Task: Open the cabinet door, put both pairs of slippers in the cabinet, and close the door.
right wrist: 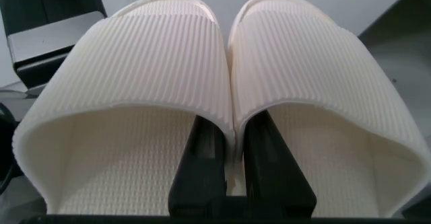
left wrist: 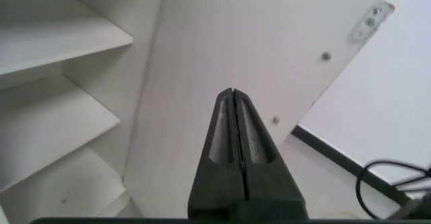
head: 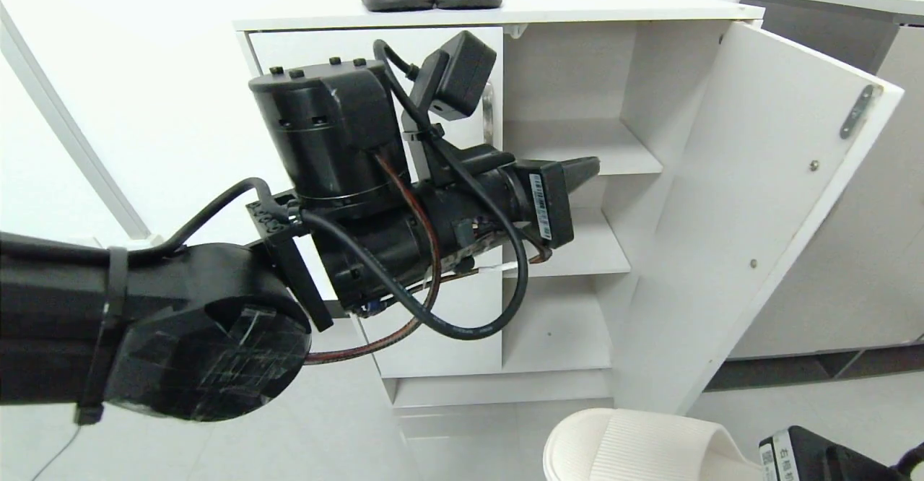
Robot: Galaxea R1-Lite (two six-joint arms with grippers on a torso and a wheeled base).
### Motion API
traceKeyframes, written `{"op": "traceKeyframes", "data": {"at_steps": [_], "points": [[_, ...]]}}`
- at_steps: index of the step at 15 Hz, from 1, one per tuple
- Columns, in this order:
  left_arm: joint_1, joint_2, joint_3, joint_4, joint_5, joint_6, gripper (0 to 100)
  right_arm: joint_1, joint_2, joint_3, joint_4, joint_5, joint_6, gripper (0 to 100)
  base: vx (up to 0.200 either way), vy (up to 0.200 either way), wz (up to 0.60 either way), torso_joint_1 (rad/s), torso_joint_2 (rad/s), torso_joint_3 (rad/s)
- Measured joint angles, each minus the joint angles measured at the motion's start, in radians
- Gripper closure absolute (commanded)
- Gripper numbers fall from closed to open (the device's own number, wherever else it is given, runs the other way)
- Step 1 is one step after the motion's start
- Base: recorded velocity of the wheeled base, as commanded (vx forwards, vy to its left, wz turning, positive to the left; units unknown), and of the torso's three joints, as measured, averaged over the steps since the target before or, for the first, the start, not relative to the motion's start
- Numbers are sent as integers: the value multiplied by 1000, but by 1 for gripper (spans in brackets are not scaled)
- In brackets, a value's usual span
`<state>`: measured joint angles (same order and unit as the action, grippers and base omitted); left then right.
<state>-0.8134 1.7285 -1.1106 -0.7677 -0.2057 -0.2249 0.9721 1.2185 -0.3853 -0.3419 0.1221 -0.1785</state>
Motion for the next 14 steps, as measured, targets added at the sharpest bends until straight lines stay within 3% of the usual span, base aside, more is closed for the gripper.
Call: {"op": "traceKeyframes", "data": {"at_steps": [3,7,10,12,14], "points": [[45,-83,89,4,0,-1,100,-23,27,-42,-11,-31,57,100,0,0,0,0,0,0],[160,-337,280,111,17,0,100,-52,114,-163,-18,-264,245,100,0,0,0,0,0,0],[251,-620,363,407,119,5,100,-55,225,-285,-19,-488,367,100,0,0,0,0,0,0],[306,-847,394,659,237,49,100,-69,300,-344,-19,-614,428,100,0,0,0,0,0,0],[421,-1074,425,853,337,96,100,-78,340,-364,-26,-628,432,100,0,0,0,0,0,0]]}}
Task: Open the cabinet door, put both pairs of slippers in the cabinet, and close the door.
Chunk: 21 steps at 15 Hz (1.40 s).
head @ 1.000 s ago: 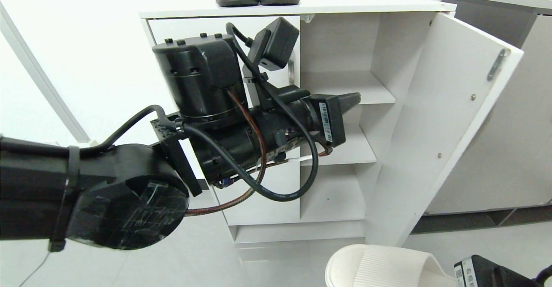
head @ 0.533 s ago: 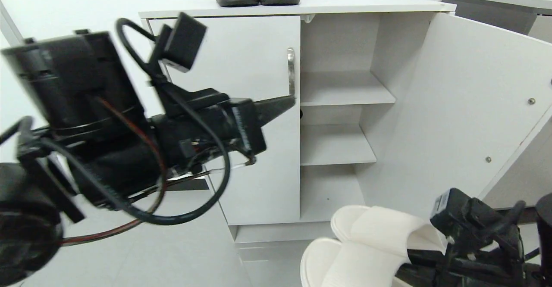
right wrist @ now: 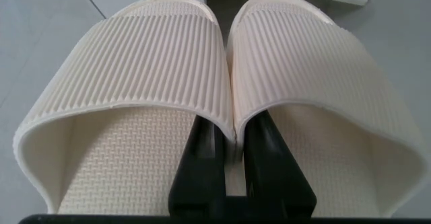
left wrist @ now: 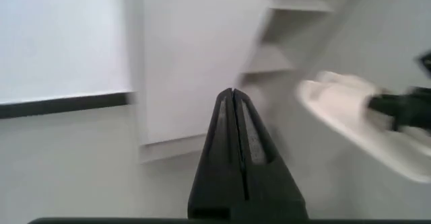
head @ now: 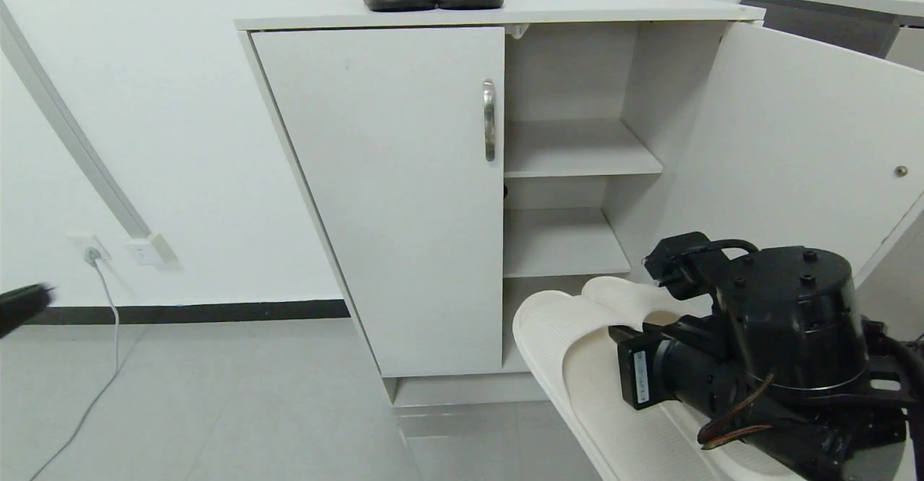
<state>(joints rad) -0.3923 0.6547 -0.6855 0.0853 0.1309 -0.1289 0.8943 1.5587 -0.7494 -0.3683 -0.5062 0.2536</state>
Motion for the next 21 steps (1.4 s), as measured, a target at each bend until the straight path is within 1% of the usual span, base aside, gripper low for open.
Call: {"op": "traceKeyframes", "data": {"at_steps": [1,2,3,4,5,6,7,8,10,11,12,13,14,15,17,18,21], "points": [[79,-109,21,65,34,18,100,-2,11,-4,-15,-2,-3,100,0,0,0,0,0,0],[176,-218,53,115,62,34,100,-3,19,-4,-19,-3,-5,100,0,0,0,0,0,0],[269,-310,104,151,83,47,100,-2,25,-3,-25,-3,-5,100,0,0,0,0,0,0],[342,-390,174,178,99,56,100,-1,29,0,-22,-3,-5,100,0,0,0,0,0,0],[389,-445,240,180,116,59,100,-3,31,0,-26,-3,-5,100,0,0,0,0,0,0],[415,-486,307,163,136,59,100,-2,34,0,-24,-3,-5,100,0,0,0,0,0,0],[433,-517,382,120,145,63,100,-1,36,0,-27,-3,-5,100,0,0,0,0,0,0],[443,-537,455,56,150,68,100,-1,37,0,-25,-3,-5,100,0,0,0,0,0,0],[445,-564,599,-90,150,80,100,-2,39,0,-25,-3,-5,100,0,0,0,0,0,0],[433,-583,643,-108,131,85,100,-1,41,0,-25,-3,-5,100,0,0,0,0,0,0],[412,-608,663,-117,69,99,100,-1,43,0,-25,-2,-5,100,0,0,0,0,0,0],[403,-623,674,-101,-9,113,100,2,45,0,-26,-1,-5,100,0,0,0,0,0,0],[397,-635,678,-89,-103,136,100,5,46,1,-25,-1,-5,100,0,0,0,0,0,0],[393,-642,682,-85,-138,151,100,6,47,3,-25,-1,-5,100,0,0,0,0,0,0],[392,-650,684,-84,-145,159,100,11,50,5,-28,0,-5,100,0,0,0,0,0,0],[391,-652,684,-84,-150,158,100,11,57,1,-45,-1,-5,100,0,0,0,0,0,0],[391,-655,684,-84,-154,155,100,12,100,-35,-139,-27,-5,100,0,0,0,0,0,0]]}}
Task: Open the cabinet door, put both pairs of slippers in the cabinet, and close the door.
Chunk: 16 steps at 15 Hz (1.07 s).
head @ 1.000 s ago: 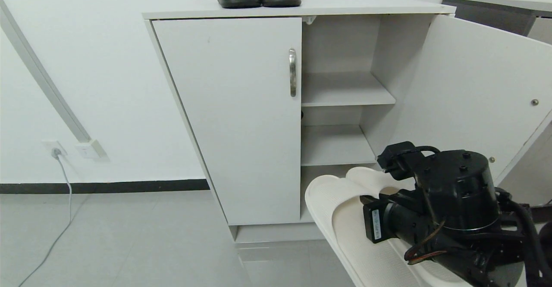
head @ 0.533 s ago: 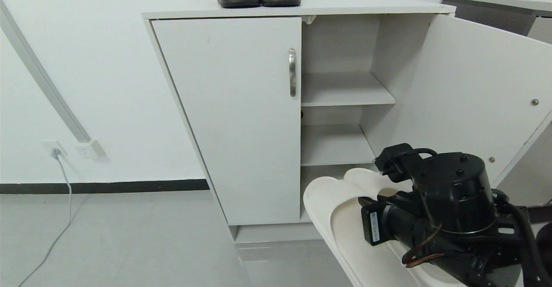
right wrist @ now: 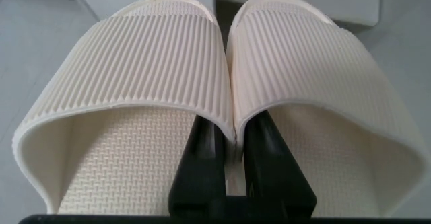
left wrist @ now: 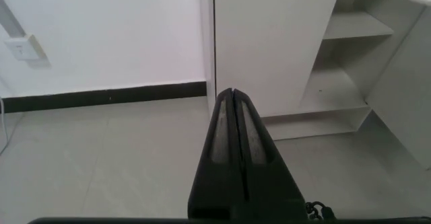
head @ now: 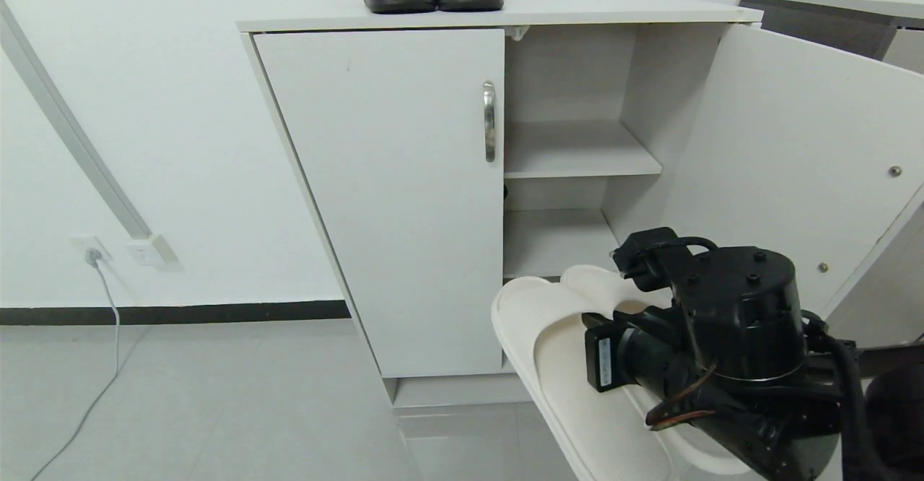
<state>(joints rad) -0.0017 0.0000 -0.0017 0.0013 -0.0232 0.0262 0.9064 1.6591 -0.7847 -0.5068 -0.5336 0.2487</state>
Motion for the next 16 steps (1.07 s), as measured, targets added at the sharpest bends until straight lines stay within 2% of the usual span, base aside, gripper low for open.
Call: {"op": "traceKeyframes", "data": {"at_steps": [7,8,10,16], "points": [[0,-2,0,0,2,-11,100,-4,169,-209,-54,-196,9,100,0,0,0,0,0,0],[0,-2,0,0,2,-11,100,-4,185,-227,-56,-208,9,100,0,-200,0,7,-2,2],[0,-2,0,0,2,-11,100,-3,204,-240,-56,-218,9,100,0,-200,0,5,0,2],[0,-2,0,0,5,-14,100,-6,233,-223,-71,-244,8,100,0,0,0,0,0,0]]}}
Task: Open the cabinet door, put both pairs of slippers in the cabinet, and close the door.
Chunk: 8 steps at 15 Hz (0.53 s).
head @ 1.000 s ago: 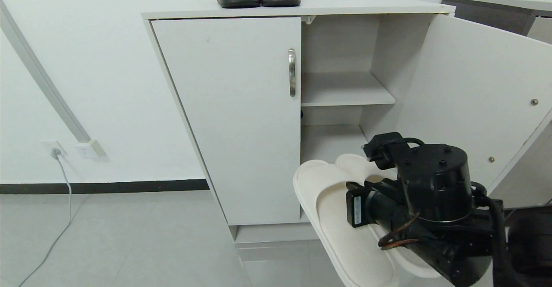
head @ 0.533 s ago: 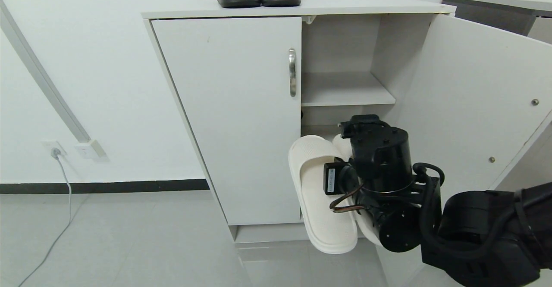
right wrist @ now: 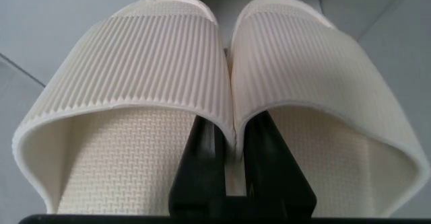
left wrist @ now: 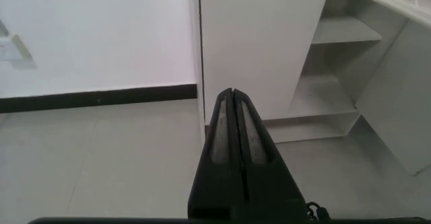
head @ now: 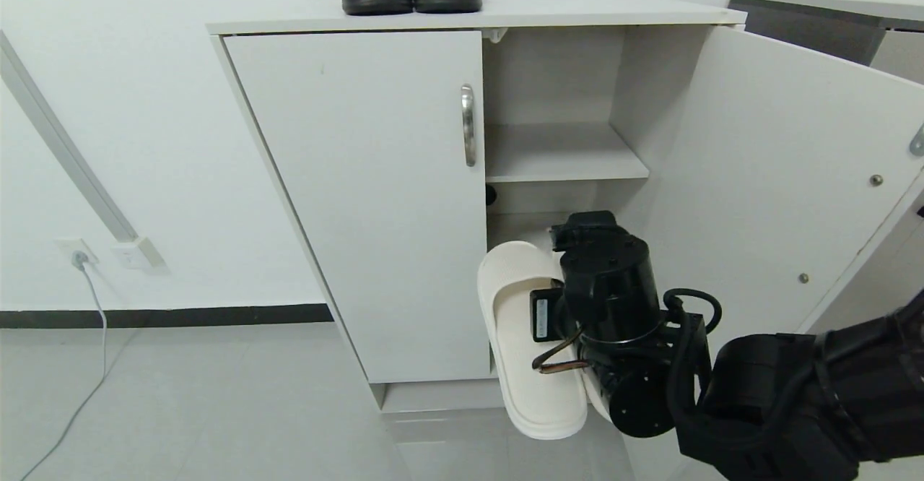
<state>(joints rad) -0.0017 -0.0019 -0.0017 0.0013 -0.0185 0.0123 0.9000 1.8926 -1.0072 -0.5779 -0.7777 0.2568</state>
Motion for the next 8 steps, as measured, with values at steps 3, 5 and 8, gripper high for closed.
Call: {"op": "traceKeyframes", "data": {"at_steps": [3,5,8], "points": [[0,1,0,0,0,0,100,-35,16,11,-1,-7,-2,100,0,0,0,0,0,0],[0,1,0,0,0,-1,100,-69,32,20,-3,-7,0,100,0,0,0,0,0,0],[0,1,0,0,0,-2,100,-100,46,45,-19,-4,-3,100,0,0,0,0,0,0]]}}
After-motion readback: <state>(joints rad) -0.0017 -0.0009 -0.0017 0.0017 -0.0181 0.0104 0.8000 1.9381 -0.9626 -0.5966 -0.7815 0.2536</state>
